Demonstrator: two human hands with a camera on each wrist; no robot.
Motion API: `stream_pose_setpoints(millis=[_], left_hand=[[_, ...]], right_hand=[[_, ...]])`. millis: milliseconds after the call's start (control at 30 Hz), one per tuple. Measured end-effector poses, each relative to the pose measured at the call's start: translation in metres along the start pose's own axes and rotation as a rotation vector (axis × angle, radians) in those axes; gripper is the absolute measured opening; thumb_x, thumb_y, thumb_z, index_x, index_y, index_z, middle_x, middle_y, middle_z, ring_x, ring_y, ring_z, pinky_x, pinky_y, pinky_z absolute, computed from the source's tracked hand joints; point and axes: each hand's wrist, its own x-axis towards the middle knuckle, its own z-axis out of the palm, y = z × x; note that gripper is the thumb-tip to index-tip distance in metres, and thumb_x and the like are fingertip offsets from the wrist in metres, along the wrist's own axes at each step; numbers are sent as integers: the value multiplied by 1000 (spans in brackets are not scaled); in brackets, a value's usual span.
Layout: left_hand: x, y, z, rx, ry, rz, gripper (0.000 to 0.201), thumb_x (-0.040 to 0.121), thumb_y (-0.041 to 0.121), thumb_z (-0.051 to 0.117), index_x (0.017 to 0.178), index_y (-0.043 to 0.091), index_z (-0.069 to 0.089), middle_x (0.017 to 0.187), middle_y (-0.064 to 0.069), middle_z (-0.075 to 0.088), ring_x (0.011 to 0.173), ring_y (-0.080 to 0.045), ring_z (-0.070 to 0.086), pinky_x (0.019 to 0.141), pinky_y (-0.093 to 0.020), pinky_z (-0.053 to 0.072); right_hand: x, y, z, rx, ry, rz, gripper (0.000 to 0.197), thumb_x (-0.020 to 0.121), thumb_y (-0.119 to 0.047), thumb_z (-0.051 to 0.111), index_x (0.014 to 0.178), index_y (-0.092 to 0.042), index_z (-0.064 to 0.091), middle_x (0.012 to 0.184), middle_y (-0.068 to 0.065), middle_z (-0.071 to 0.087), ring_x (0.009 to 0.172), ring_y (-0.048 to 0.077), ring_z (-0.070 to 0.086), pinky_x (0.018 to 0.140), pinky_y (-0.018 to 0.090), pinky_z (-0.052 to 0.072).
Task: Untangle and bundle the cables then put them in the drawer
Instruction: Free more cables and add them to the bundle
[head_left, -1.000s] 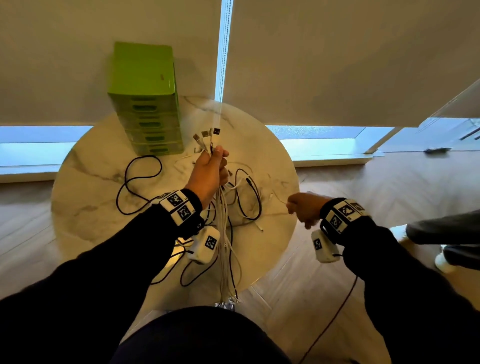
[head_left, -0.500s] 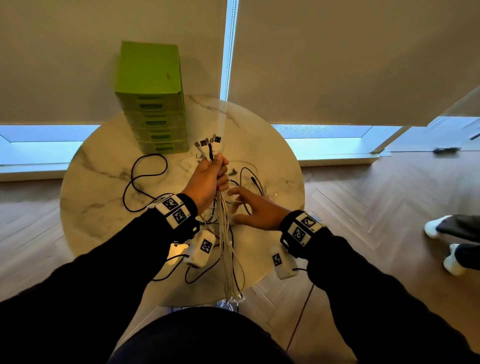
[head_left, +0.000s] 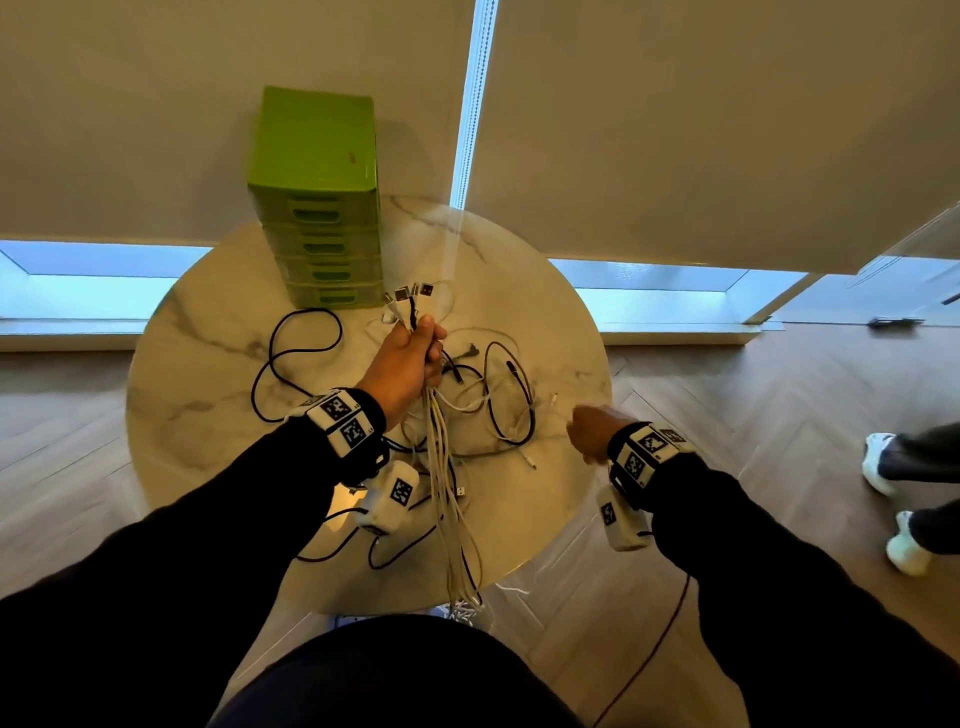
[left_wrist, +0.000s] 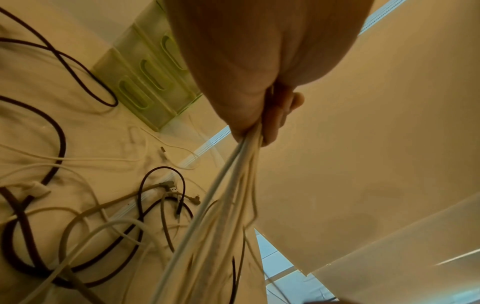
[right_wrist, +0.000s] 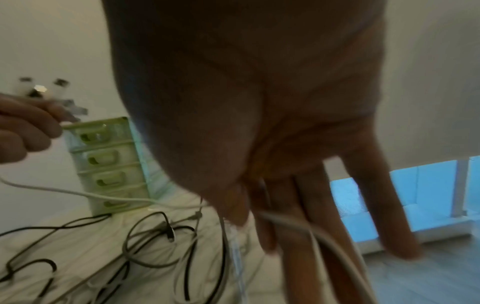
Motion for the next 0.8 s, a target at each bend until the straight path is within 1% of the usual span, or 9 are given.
stream_pose_setpoints(millis=[100,167,233,333,467,533,600,700,800], left_hand=[[-3,4,7,-41,-81,-29,32,110,29,32,91,11,51,57,8,39,49,-7,30,50,-22,29],[-4,6,15,-46,-138,-45,33,110,29,33,89,11,51,55,9,38,49,-7,30,50,-21,29],[-6,10,24,-55,-199,-60,34,110,28,33,86,11,51,54,7,35,49,-8,31,49,-22,31],[-10,18,34,-63,-271,-114,35,109,27,36,84,9,52,53,5,33,50,-12,35,50,-23,34],[-15,33,35,-21,-335,-189,35,108,26,38,78,10,48,52,4,33,51,-15,44,55,-26,42],[-16,41,28,25,-380,-229,35,108,26,38,77,12,47,56,2,34,59,-20,49,68,-32,46],[-17,45,22,16,-410,-300,34,108,26,37,77,12,46,60,-1,35,65,-23,52,82,-40,49],[-18,43,22,-26,-410,-348,32,108,25,36,80,13,45,62,0,36,67,-22,55,103,-47,45],[-16,38,33,-163,-338,-332,30,108,25,37,82,14,47,65,0,35,67,-20,51,105,-47,40]], right_hand=[[-9,-4,4,-62,-250,5,66,96,-37,60,151,-13,33,156,13,38,139,30,42,109,37,39],[-11,-18,5,106,-184,-214,99,85,-49,74,159,-20,15,165,7,21,148,25,27,117,36,29],[-17,-40,2,305,-51,-430,113,72,-59,81,158,-26,17,166,-2,19,148,15,24,118,32,24],[-20,-76,-7,574,17,-567,96,68,-62,83,148,-31,40,154,-9,41,135,4,38,115,28,28],[-17,-99,-4,745,-203,-654,29,95,-36,65,108,-13,74,113,0,73,110,12,65,107,32,44],[-21,-93,-2,870,-427,-625,32,101,-24,54,81,-5,69,92,11,74,96,22,70,100,34,49],[-23,-83,-2,873,-522,-562,41,103,-20,48,63,-10,53,66,14,59,79,29,69,88,38,52],[-19,-62,-14,726,-441,-401,42,99,-19,52,58,-13,47,55,9,46,63,26,61,83,41,58],[-14,-43,-26,636,-321,-289,35,92,-24,65,63,-9,53,53,8,51,53,22,55,83,43,61]])
